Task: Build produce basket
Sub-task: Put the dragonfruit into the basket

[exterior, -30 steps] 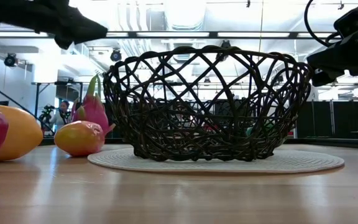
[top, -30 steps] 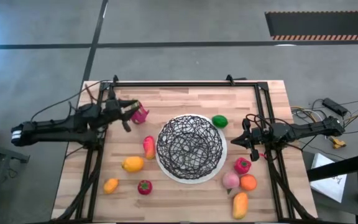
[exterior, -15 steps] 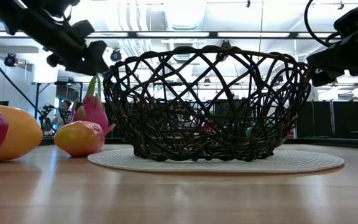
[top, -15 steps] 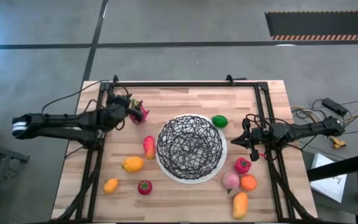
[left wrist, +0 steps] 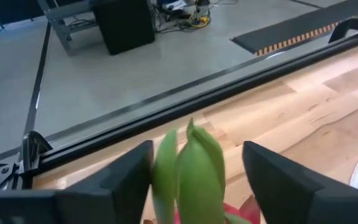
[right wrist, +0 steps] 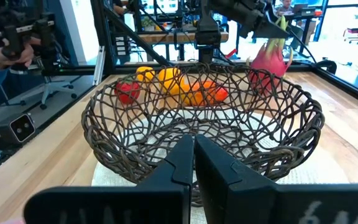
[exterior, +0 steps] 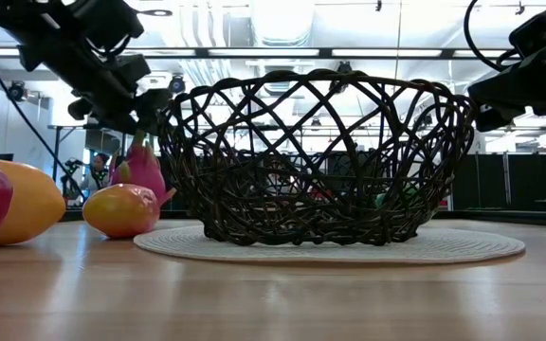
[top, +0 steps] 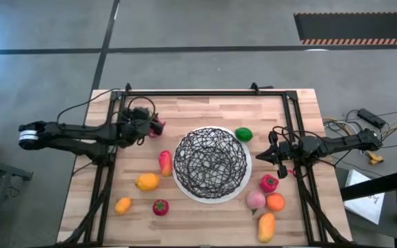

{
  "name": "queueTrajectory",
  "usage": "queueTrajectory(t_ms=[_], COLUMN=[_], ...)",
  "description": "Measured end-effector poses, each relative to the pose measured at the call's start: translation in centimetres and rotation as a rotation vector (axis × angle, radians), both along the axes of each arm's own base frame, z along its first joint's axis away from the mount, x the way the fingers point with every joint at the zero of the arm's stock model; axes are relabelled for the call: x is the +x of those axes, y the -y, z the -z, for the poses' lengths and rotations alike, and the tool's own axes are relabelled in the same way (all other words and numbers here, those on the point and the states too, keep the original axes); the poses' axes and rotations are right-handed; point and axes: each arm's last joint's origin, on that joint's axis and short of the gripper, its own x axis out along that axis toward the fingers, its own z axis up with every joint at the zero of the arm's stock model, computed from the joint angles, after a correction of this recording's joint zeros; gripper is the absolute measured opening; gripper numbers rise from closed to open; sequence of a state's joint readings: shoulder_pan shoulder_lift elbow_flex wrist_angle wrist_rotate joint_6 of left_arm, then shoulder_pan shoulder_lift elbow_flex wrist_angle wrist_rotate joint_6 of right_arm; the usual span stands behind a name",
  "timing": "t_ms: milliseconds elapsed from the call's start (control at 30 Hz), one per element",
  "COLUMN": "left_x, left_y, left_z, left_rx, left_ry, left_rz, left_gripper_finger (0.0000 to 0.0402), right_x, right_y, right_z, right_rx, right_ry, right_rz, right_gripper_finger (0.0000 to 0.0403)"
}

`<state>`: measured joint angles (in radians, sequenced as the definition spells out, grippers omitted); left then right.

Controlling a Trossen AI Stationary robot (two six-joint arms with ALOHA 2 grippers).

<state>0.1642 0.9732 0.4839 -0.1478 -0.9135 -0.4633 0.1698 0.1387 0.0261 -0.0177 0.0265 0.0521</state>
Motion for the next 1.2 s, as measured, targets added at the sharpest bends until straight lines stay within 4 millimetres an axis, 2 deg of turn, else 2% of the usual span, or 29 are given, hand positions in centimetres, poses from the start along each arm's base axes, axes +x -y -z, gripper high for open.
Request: queueTrajectory(t_ms=[200, 267, 333, 533, 667, 767, 900, 1200], left_x=[0.1, 0.2, 0.3, 1.3, 2.7, 4.1, 6.5, 13.7], left_y=[0.1, 0.1, 0.2, 1.4, 3.3, 4.9, 6.6, 7.5], left_z=[-0.6, -1.4, -2.7, -7.8, -10.6, -11.8, -11.1, -6.2], left_rx=[-0.002, 0.006, 0.03, 0.08, 0.11, 0.134, 0.151, 0.073], left_ry=[-0.026, -0.021, -0.011, 0.106, 0.277, 0.397, 0.448, 0.274], left_rz=[0.066, 0.104, 0.147, 0.336, 0.624, 0.841, 0.986, 1.001], left_gripper_finger=[0.0092, 0.0043, 0.0013, 0.0009, 0.0002, 0.0001, 0.0001, 0.0], right_x=[0.0, 0.0, 0.0, 0.0, 0.0, 0.0, 0.0, 0.0], right_y=[0.0, 0.0, 0.0, 0.0, 0.0, 0.0, 0.0, 0.0], right_z=[0.0, 0.0, 0.0, 0.0, 0.0, 0.0, 0.0, 0.0], right_rx=[0.0, 0.0, 0.0, 0.0, 0.0, 0.0, 0.0, 0.0], right_ry=[0.0, 0.0, 0.0, 0.0, 0.0, 0.0, 0.0, 0.0], right_rz=[0.0, 0.0, 0.0, 0.0, 0.0, 0.0, 0.001, 0.0], right_gripper_finger=[0.0009, 0.0009, 0.0008, 0.0009, 0.0009, 0.0009, 0.0009, 0.0009])
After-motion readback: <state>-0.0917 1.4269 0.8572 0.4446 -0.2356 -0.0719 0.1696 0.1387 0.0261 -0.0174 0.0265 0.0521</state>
